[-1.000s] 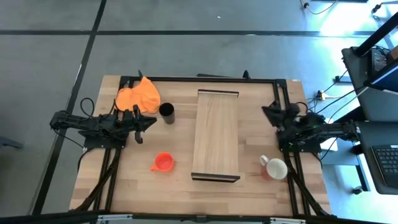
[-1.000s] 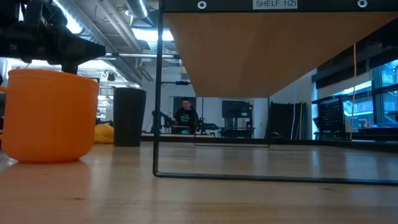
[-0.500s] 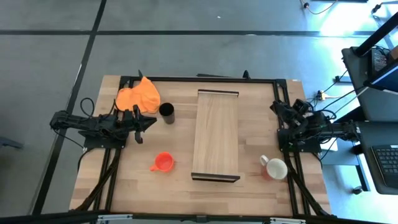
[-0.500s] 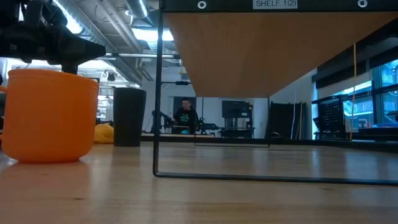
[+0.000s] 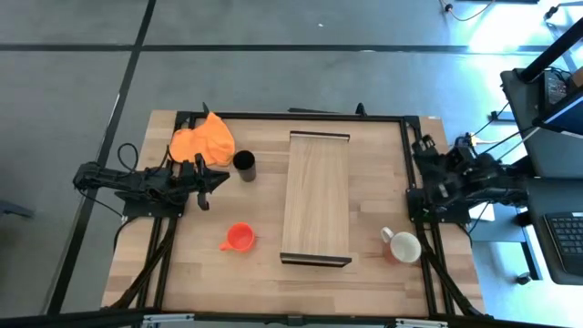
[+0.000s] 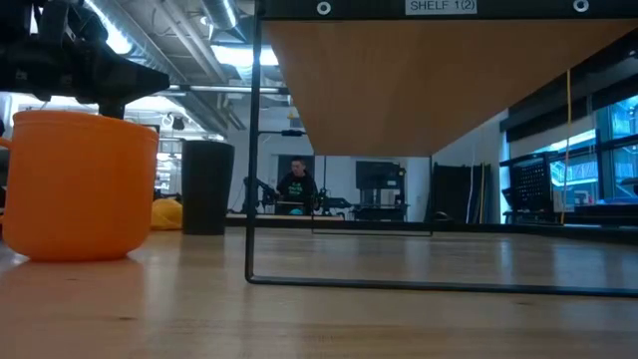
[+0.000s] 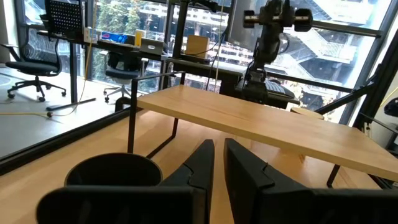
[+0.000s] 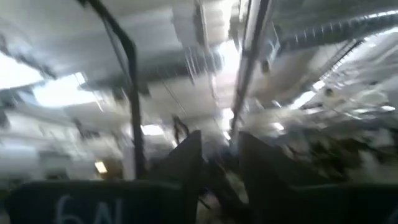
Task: Stack small to large cups/mugs on shelf
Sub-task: Put the red mug on the shelf
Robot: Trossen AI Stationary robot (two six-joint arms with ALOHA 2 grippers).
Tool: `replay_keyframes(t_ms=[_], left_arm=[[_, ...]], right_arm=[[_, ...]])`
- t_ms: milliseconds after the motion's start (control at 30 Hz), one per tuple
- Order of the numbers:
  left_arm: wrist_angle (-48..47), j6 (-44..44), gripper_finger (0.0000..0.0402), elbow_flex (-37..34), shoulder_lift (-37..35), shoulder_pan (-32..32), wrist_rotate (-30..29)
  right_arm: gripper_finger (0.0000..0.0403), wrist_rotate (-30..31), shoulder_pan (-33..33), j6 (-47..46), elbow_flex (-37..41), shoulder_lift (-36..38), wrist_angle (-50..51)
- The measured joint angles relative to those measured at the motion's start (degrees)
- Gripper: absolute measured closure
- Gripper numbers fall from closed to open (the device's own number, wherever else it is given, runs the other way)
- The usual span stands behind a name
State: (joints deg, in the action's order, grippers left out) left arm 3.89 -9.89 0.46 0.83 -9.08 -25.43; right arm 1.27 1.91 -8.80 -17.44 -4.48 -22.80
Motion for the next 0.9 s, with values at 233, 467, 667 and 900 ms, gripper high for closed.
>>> replay_keyframes(t_ms=[233,467,667,900], left_arm=[[0.0,0.0,0.0371,0.0,0.0,0.0,0.0],[0.0,0.0,0.0371,0.0,0.0,0.0,0.0],[0.0,0.0,0.0371,0.0,0.0,0.0,0.0],[0.0,0.0,0.0371,0.0,0.0,0.0,0.0]], right_arm=[[0.0297,2.8,0.0,6.3,-18.5,-8.9,33.8],[0.0297,2.7,0.0,0.5,-31.7,-17.8,49.1],[0.0297,2.6,0.0,-6.2,-36.7,-20.3,47.7],[0.0297,3.9,0.0,-13.7,-38.1,-20.4,35.6]])
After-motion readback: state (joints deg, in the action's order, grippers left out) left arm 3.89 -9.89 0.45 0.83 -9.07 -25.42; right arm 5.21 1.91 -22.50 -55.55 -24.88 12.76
